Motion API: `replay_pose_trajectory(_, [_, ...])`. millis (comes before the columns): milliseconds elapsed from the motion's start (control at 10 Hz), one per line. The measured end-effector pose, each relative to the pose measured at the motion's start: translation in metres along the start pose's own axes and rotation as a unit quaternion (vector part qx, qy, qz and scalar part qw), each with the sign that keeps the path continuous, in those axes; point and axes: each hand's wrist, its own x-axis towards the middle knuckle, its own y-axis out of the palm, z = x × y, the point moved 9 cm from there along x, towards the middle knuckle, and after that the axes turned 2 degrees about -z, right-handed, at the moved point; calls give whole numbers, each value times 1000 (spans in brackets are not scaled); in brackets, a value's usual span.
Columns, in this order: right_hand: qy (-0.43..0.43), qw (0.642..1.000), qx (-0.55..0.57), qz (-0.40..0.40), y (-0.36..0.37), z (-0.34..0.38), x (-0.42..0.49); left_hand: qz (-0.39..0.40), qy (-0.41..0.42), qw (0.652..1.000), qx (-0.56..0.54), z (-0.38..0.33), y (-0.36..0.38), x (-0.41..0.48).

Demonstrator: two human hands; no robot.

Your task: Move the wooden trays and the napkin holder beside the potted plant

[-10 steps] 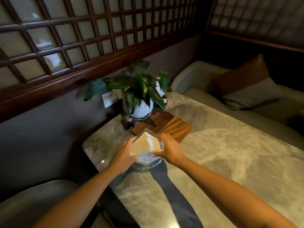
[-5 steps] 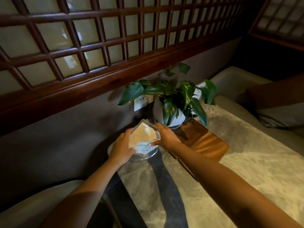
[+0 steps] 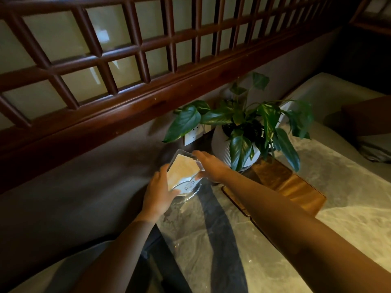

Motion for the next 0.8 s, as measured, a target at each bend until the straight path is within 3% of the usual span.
replay_pose_trajectory(400, [-6, 998, 57, 14, 0, -3, 7, 18, -2, 995, 94, 0, 8, 11])
replay_pose_trajectory(600, [-20, 1000, 5, 20, -1, 0, -7, 30, 13, 983, 180, -7, 7, 4])
replay_pose_trajectory(700, [-18, 1000, 10, -4, -11, 3, -26, 35, 15, 977, 211, -17, 4, -6])
replay_pose_trajectory(800, [-19, 997, 44, -68, -28, 3, -50, -23, 73, 970, 232, -46, -7, -15])
